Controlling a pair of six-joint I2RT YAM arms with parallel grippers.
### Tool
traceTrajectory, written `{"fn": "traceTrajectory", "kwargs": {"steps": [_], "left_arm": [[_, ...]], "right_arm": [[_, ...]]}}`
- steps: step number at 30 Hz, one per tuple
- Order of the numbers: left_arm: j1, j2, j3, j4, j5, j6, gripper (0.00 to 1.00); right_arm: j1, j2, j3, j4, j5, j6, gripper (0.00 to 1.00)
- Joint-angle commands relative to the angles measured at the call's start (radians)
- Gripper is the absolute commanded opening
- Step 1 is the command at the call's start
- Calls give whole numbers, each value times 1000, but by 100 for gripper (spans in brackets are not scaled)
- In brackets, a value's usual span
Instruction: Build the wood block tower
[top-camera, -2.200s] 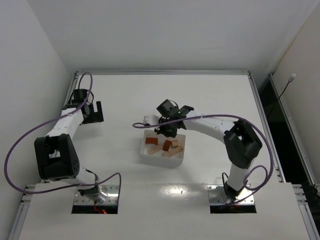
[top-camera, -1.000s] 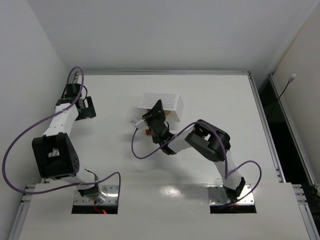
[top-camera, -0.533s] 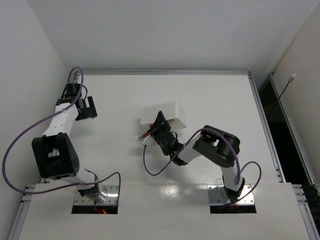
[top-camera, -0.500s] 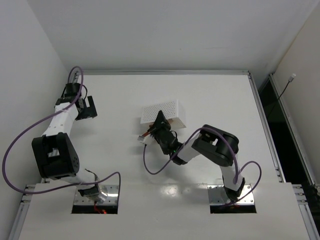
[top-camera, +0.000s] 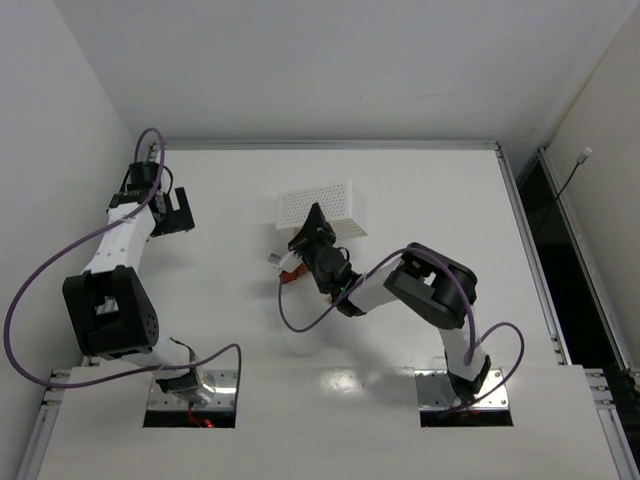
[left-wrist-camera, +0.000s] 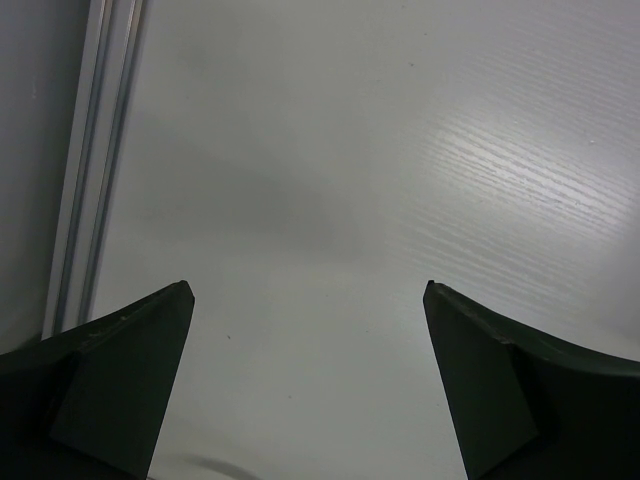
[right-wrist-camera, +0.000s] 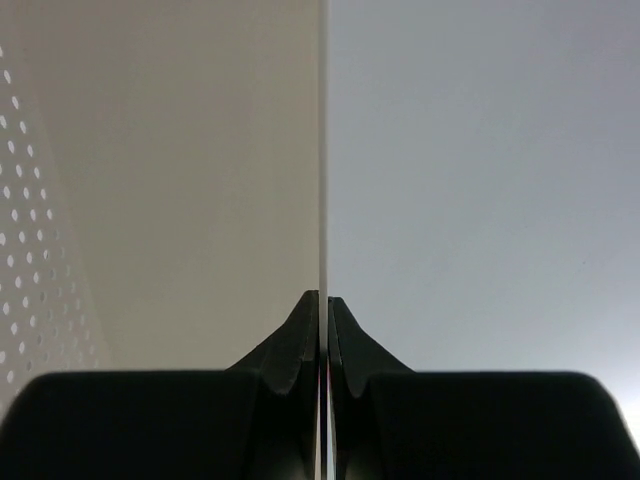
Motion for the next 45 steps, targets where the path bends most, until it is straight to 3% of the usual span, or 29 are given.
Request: {"fn": "traceTrajectory", "kwargs": {"steps": [1, 9, 13, 17, 20, 21, 24, 25, 26, 27, 28, 30, 32, 35, 45], "left_arm": [[10, -14, 33, 7, 8, 3, 100], [10, -23, 15, 16, 18, 3, 100], [10, -34, 15, 16, 27, 3, 100], [10, -43, 15, 16, 27, 3, 100], [10, -43, 15, 16, 27, 12, 100], [10, -43, 15, 25, 27, 12, 100], [10, -43, 15, 25, 36, 12, 100], [10, -34, 15, 25, 36, 12, 100], [10, -34, 15, 25, 36, 12, 100], [10, -23, 15, 25, 47, 12, 100], [10, -23, 24, 25, 47, 12, 100], [10, 8, 33, 25, 59, 12, 100], [10, 23, 47, 25, 87, 12, 100], [10, 34, 62, 25, 152, 12, 100], [10, 45, 82, 35, 301, 69, 100]], "right_arm": [[34, -89, -35, 559, 18, -57, 0], [-27, -126, 58, 559, 73, -57, 0], [-107, -93, 175, 550, 211, -57, 0], [-211, -93, 273, 441, 354, 57, 0], [-300, -93, 371, 216, 536, 255, 0], [-320, -93, 388, 39, 608, 326, 0], [-369, -141, 379, -231, 638, 614, 0], [-369, -193, 379, -556, 638, 734, 0], [-380, -220, 435, -820, 611, 896, 0], [-391, -232, 506, -1108, 566, 1276, 0], [-400, -232, 672, -1529, 469, 1418, 0], [-435, -136, 812, -1799, 353, 1645, 0], [-471, -100, 896, -1959, 252, 1712, 0], [-562, -88, 928, -2059, 63, 1793, 0], [-946, -10, 1075, -2176, -429, 1844, 0]]}}
